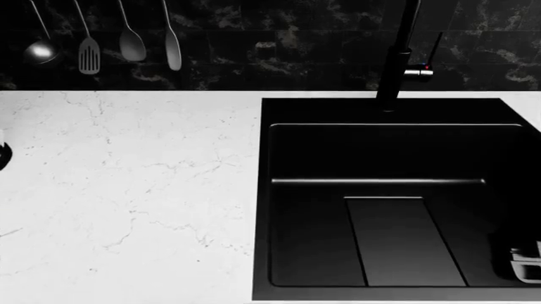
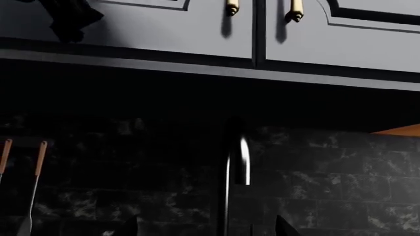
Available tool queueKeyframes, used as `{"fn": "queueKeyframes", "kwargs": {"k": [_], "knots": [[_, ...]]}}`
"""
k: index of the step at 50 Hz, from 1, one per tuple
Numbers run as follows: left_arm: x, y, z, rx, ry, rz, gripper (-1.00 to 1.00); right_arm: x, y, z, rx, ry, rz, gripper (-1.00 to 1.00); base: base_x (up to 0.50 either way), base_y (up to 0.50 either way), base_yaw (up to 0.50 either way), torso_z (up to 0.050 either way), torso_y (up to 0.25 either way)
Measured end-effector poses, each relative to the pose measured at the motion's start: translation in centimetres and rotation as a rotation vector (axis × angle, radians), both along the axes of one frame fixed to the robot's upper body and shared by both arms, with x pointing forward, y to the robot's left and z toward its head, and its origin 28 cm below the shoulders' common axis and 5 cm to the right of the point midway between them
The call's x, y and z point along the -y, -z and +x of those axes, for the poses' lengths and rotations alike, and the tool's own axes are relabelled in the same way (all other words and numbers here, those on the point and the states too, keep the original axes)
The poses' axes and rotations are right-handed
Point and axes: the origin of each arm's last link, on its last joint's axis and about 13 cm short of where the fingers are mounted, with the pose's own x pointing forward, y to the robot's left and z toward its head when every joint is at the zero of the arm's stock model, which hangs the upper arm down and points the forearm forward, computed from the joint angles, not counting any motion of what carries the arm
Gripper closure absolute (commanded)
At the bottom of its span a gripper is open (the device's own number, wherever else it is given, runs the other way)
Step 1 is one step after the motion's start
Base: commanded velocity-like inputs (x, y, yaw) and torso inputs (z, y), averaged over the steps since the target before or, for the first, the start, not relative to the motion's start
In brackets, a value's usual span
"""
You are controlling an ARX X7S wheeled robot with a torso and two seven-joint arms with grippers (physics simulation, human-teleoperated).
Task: Pick the kettle from the counter and place it on the tray. Then pick the mug from the cabinet and place it on the tray. Then close the cabinet doors.
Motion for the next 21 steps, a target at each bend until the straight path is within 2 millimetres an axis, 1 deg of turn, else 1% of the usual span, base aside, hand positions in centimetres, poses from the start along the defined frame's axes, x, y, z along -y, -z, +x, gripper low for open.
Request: {"fn": "queueKeyframes", "kwargs": {"k": [6,9,13,21], "knots": [[-0.2,-0.2,0.1,-0.031,0.03,-0.042,-1.0,-0.1,0.0,0.1,-0.002,-0.003,0.0,-1.0,0.0,0.0,0.0,0.0,0.0],[-0.4,-0.6,-0.1,-0.075,0.088,-0.09,-1.0,-0.1,0.0,0.1,0.0,-0.003,-0.001,-1.0,0.0,0.0,0.0,0.0,0.0],[-0.7,-1.3,-0.8,-0.106,0.176,-0.163,-1.0,-0.1,0.0,0.1,0.001,-0.004,0.0,-1.0,0.0,0.0,0.0,0.0,0.0],[-1.8,-3.1,-3.0,-0.118,0.337,-0.309,-1.0,-0.3,-0.1,0.3,0.005,-0.009,0.002,-1.0,0.0,0.0,0.0,0.0,0.0]]}}
